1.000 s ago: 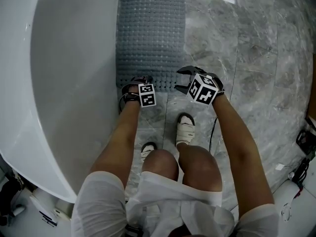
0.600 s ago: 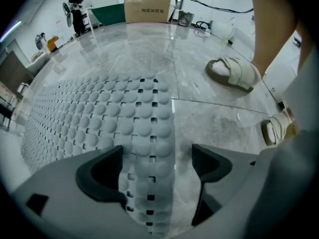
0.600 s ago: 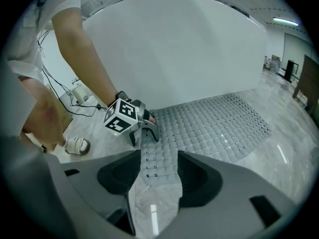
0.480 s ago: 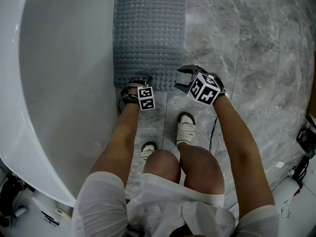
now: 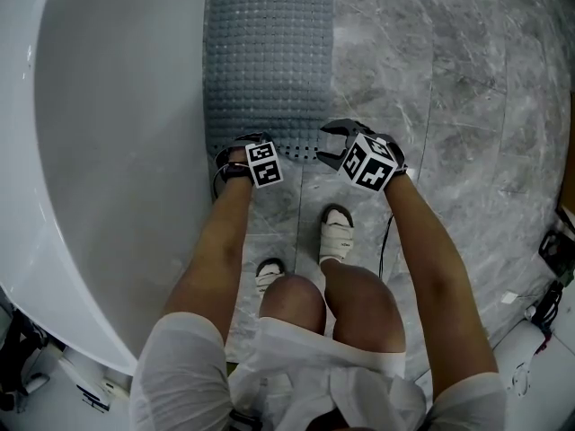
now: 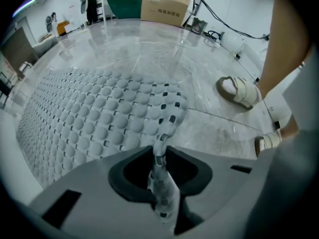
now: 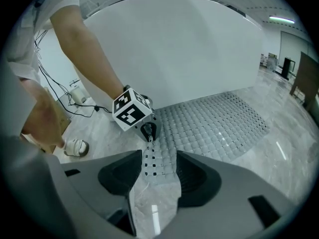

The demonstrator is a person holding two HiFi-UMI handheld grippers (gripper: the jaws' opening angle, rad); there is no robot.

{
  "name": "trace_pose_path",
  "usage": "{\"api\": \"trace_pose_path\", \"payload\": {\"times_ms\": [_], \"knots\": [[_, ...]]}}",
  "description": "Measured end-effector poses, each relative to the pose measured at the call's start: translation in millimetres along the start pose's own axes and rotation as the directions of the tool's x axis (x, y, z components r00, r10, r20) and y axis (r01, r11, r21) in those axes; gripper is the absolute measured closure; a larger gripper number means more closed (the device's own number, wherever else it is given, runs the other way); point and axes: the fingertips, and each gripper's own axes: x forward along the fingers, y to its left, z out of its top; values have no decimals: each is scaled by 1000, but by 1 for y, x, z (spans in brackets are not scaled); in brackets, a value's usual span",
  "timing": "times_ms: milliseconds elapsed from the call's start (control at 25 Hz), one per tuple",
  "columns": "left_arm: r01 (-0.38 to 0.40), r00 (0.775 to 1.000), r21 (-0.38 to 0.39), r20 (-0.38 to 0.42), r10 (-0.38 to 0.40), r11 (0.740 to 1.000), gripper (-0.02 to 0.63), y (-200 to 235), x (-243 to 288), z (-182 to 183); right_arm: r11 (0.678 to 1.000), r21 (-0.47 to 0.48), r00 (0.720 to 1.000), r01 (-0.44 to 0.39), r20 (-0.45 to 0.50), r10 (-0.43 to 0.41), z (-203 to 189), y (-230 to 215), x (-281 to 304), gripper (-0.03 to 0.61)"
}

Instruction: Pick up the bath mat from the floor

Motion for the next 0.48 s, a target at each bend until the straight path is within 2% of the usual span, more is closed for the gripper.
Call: {"api": "trace_pose_path", "payload": {"times_ms": [160, 480], "knots": [[18, 1000, -50, 11, -18, 999, 546, 3, -18, 3, 1000, 12, 1000, -2, 1, 2, 4, 3, -11, 344], [41, 999, -79, 36, -39, 996, 555, -4, -91, 31, 999, 44, 1000, -9, 7, 9, 27, 24, -61, 344]]}}
